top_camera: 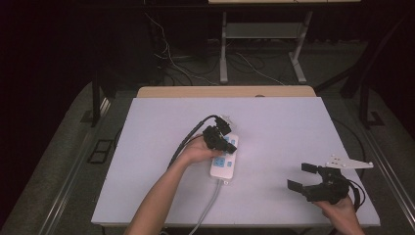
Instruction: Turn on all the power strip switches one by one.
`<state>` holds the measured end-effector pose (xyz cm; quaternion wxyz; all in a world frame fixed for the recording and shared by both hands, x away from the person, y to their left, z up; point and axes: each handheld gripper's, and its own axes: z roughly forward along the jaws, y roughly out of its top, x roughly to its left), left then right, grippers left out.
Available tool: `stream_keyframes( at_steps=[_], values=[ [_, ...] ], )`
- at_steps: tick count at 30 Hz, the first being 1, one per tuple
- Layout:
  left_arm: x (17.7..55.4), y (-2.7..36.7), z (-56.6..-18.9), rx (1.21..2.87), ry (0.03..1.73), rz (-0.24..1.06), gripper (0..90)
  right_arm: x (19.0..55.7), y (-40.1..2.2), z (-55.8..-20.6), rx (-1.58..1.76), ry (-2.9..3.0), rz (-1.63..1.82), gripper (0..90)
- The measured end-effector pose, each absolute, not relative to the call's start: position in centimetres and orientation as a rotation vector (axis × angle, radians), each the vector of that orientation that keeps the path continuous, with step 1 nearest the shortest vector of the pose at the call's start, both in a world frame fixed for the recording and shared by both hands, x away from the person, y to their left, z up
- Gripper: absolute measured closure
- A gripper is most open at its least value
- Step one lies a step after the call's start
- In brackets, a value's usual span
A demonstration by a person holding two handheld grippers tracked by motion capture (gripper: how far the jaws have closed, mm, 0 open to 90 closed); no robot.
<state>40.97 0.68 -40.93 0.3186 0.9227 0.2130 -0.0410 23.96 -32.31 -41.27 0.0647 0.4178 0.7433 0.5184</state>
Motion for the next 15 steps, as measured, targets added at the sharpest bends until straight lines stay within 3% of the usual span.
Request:
stream_keyframes(
  at_steps=[15],
  values=[
    [41.6,2.0,-39.3,2.395,0.586,-0.069,89.6,24.0,-32.5,-41.2,1.267,2.237,1.564,0.3]
  ],
)
